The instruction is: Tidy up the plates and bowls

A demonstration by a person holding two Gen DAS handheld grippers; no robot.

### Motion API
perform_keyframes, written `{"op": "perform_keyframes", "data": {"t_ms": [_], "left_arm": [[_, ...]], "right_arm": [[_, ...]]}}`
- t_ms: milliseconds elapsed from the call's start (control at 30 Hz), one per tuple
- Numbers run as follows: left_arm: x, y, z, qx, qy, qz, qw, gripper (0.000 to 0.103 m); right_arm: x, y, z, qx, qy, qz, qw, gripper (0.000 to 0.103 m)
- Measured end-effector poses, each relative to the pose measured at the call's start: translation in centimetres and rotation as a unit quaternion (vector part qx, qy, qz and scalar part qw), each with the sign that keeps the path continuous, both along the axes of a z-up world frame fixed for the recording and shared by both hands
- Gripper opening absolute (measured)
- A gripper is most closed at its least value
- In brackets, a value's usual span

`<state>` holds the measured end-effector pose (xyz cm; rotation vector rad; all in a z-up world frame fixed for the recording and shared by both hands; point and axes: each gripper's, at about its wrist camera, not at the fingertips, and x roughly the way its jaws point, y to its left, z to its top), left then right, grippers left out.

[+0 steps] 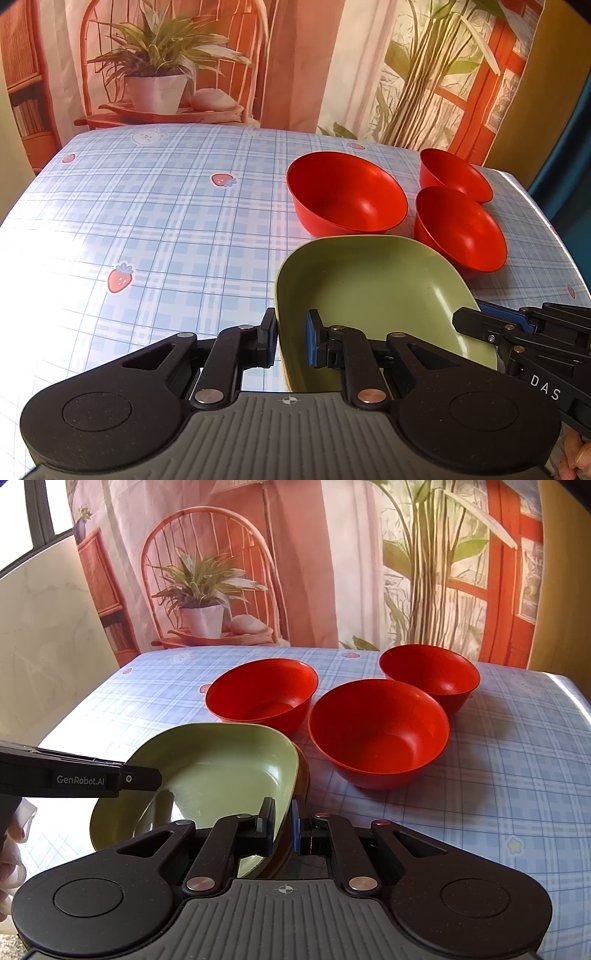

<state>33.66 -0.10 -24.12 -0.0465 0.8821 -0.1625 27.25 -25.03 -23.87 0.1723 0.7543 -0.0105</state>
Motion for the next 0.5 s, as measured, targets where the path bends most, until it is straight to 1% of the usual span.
{"op": "perform_keyframes", "data": {"t_ms": [167, 233, 267, 500], "left_arm": [[0.1, -0.1, -0.1, 0.006, -0.007, -0.003, 1.0, 0.017], [0.1, -0.1, -0.1, 0.008, -0.009, -0.006, 0.9999, 0.017], [0.2, 0.0, -0.2, 0.008, -0.009, -0.006, 0.9999, 0.018], [0.1, 0.5, -0.6, -0.002, -0.004, 0.002, 1.0, 0.018]], "right_arm": [[-0.5, 1.2, -0.1, -0.049, -0.013, 0.01, 0.999, 0.01], [-0.6, 1.5, -0.3, -0.062, -0.014, 0.013, 0.998, 0.015], [-0.5, 1.5, -0.5, -0.064, -0.012, 0.014, 0.998, 0.017], [-0.6, 1.2, -1.1, -0.046, -0.003, 0.012, 0.999, 0.017]]}}
